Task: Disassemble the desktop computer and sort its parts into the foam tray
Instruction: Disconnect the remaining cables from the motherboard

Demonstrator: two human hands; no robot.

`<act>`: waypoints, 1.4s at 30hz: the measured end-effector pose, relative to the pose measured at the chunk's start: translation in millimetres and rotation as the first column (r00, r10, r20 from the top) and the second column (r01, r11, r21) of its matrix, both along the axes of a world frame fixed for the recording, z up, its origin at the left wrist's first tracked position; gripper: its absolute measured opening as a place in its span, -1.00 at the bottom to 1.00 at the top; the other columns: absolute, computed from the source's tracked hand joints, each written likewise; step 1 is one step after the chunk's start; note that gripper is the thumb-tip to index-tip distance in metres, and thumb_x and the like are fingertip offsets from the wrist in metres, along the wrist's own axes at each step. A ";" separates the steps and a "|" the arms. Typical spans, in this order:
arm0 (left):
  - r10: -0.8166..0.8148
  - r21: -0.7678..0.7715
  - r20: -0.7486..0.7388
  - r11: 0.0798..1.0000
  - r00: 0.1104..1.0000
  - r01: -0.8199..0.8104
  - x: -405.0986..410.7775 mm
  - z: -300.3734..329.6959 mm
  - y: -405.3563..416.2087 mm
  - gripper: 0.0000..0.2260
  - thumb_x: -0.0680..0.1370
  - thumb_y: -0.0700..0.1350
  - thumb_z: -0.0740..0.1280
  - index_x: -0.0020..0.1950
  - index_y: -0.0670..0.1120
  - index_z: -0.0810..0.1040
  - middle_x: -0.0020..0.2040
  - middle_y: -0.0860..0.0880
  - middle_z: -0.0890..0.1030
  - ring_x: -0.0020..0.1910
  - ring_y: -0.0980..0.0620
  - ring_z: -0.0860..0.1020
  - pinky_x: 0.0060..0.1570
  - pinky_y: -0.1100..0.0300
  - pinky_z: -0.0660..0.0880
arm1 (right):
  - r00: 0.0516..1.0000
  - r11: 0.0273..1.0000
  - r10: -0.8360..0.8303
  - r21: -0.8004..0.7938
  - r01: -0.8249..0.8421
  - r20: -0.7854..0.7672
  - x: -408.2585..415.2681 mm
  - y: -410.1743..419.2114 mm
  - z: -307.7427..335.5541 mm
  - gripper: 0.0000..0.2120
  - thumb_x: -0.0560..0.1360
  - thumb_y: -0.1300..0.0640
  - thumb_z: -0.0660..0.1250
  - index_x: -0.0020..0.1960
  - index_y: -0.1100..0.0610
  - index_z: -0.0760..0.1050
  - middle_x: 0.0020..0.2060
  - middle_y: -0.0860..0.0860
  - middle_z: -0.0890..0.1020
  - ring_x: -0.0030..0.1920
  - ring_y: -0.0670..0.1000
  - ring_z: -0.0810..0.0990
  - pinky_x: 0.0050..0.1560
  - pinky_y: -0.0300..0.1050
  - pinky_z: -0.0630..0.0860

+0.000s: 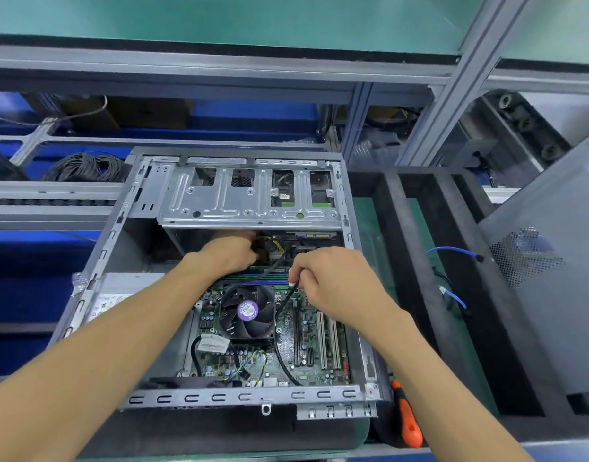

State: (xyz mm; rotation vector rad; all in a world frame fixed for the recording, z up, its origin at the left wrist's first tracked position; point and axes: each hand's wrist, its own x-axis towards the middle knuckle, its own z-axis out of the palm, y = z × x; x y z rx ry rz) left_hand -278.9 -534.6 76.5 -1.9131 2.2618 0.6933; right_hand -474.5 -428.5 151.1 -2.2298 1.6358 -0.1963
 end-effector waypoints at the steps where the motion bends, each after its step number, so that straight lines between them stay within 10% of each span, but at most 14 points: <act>1: -0.009 -0.021 -0.009 1.000 1.000 0.009 0.0 -0.1 1.8 -0.78 0.56 -0.08 0.32 0.18 -0.12 0.55 0.10 -0.22 0.62 0.02 -0.20 0.57 -0.11 0.13 0.43 | 1.000 1.000 -0.004 0.000 0.004 0.006 -0.2 -0.1 -0.2 -0.71 0.57 0.17 0.16 -0.01 -0.08 0.63 -0.14 -0.11 0.69 -0.05 -0.04 0.61 0.01 -0.09 0.52; 9: 0.013 -0.103 -0.079 0.994 0.997 -0.021 -3.2 0.3 7.3 -0.92 0.49 -0.18 0.36 -0.14 -0.09 0.46 -0.15 -0.18 0.56 -0.15 -0.19 0.53 -0.19 0.12 0.44 | 0.999 1.000 -0.017 -0.003 0.018 0.028 -1.4 -0.4 -2.3 -0.72 0.56 0.19 0.17 -0.05 -0.10 0.62 -0.19 -0.14 0.67 -0.09 -0.08 0.57 -0.05 -0.09 0.49; 34: 0.021 -0.042 -0.113 0.999 0.993 -0.026 9.1 -13.2 -2.4 -0.78 0.53 0.11 0.37 0.01 -0.02 0.59 -0.16 -0.06 0.61 -0.19 -0.06 0.57 -0.21 0.18 0.46 | 0.999 1.000 -0.001 -0.019 0.002 0.046 -1.5 -0.1 -3.3 -0.70 0.56 0.18 0.17 -0.04 -0.10 0.63 -0.22 -0.12 0.69 -0.16 -0.07 0.56 -0.05 -0.09 0.51; 42: 0.097 -0.160 -0.281 0.976 0.955 -0.146 2.2 -13.8 11.3 -0.91 0.48 -0.08 0.38 -0.05 -0.06 0.56 -0.15 -0.09 0.61 -0.17 -0.16 0.56 -0.21 0.13 0.46 | 0.999 1.000 -0.015 -0.006 0.015 0.049 -1.2 0.0 -2.3 -0.70 0.55 0.17 0.17 -0.05 -0.09 0.64 -0.22 -0.11 0.69 -0.12 -0.06 0.60 -0.01 -0.07 0.53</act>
